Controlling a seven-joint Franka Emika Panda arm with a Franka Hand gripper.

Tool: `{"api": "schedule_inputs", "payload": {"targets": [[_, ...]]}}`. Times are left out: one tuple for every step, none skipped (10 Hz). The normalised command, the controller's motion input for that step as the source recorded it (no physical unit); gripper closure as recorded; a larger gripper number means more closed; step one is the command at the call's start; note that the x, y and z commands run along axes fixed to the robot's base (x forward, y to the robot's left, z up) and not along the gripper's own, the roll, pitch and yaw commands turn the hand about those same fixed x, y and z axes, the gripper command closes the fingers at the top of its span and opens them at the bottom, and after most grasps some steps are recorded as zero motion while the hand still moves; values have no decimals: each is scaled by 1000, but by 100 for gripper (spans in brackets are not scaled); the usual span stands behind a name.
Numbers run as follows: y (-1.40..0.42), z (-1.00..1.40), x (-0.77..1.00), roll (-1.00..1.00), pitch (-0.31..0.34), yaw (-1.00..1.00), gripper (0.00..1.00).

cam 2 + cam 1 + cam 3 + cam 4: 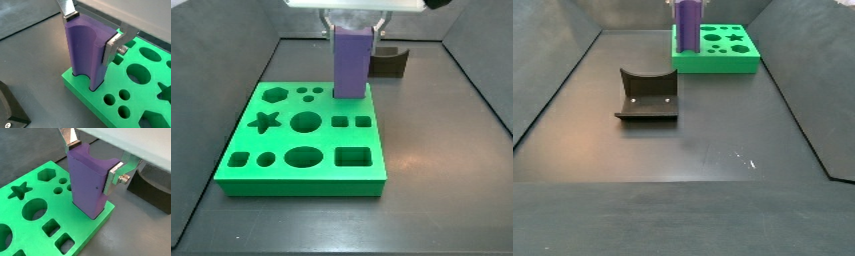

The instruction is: Insert the arch object.

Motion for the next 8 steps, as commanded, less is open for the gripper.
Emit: {"api": "schedule_inputs", "payload": {"targets": [[0,-251,0,9,-6,-66,100],[0,-197,40,0,0,-51,100],[0,-226,60,13,0,-66,100],[0,-263,69,0,4,-66,100],[0,-323,26,0,-53,-23,100],[20,-246,34,-77,-66,-14,100],[83,0,51,-81,9,-46,100],[9,0,0,-27,13,0,100]]}}
